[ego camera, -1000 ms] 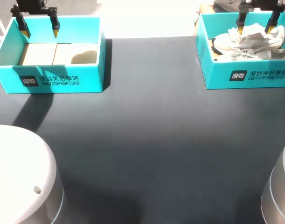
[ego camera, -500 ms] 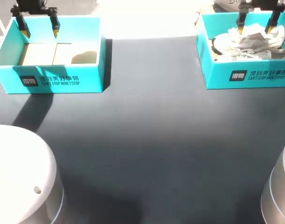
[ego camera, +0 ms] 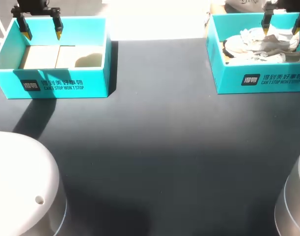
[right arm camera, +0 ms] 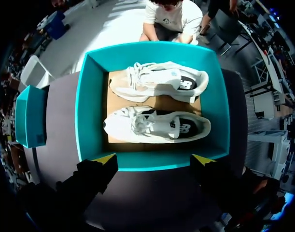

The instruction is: Take the shoe out of the shoebox, open the shoe tongue, remove and reinsert the insole, then place the shoe into the shoebox

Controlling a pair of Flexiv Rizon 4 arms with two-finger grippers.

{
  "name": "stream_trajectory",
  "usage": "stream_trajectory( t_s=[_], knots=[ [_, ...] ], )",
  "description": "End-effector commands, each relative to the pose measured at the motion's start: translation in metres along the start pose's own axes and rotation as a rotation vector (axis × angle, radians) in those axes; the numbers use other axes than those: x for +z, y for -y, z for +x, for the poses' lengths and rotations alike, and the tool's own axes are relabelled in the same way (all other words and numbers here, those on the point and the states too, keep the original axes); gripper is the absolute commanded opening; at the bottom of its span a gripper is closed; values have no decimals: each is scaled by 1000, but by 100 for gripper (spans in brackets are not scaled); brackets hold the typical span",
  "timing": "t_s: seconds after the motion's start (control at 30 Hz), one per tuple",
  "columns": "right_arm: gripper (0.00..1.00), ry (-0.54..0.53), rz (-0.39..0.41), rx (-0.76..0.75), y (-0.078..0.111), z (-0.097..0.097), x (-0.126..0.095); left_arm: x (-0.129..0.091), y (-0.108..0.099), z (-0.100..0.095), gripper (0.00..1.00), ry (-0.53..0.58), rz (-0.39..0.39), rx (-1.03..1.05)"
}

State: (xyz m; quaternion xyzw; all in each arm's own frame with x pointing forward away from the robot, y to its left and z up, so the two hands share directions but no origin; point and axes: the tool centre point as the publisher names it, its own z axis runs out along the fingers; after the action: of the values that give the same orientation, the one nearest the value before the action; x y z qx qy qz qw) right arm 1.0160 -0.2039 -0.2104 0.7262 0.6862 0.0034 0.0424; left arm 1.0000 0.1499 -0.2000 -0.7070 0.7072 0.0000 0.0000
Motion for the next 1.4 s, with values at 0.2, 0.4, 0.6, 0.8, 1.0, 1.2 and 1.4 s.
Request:
stream_trajectory(
  t_s=[0.2, 0.4, 0.6, 0.8, 1.0, 1.2, 1.4],
  knots=[
    [100, -29, 39, 25, -5, -55, 28, 0, 0, 0, 100, 0, 0, 0],
    [100, 2, 63, 11, -15, -79, 43, 0, 0, 0, 100, 0, 0, 0],
    [100, 0, 88, -6, -18, -84, 48, 0, 0, 0, 100, 0, 0, 0],
    [100, -1, 51, 20, -12, -104, 65, 0, 0, 0, 100, 0, 0, 0],
    [100, -22, 32, 14, -7, -123, 80, 0, 0, 0, 100, 0, 0, 0],
    [100, -28, 24, 3, -13, -125, 93, 0, 0, 0, 100, 0, 0, 0],
    [100, -22, 28, -10, -24, -118, 98, 0, 0, 0, 100, 0, 0, 0]
  ],
)
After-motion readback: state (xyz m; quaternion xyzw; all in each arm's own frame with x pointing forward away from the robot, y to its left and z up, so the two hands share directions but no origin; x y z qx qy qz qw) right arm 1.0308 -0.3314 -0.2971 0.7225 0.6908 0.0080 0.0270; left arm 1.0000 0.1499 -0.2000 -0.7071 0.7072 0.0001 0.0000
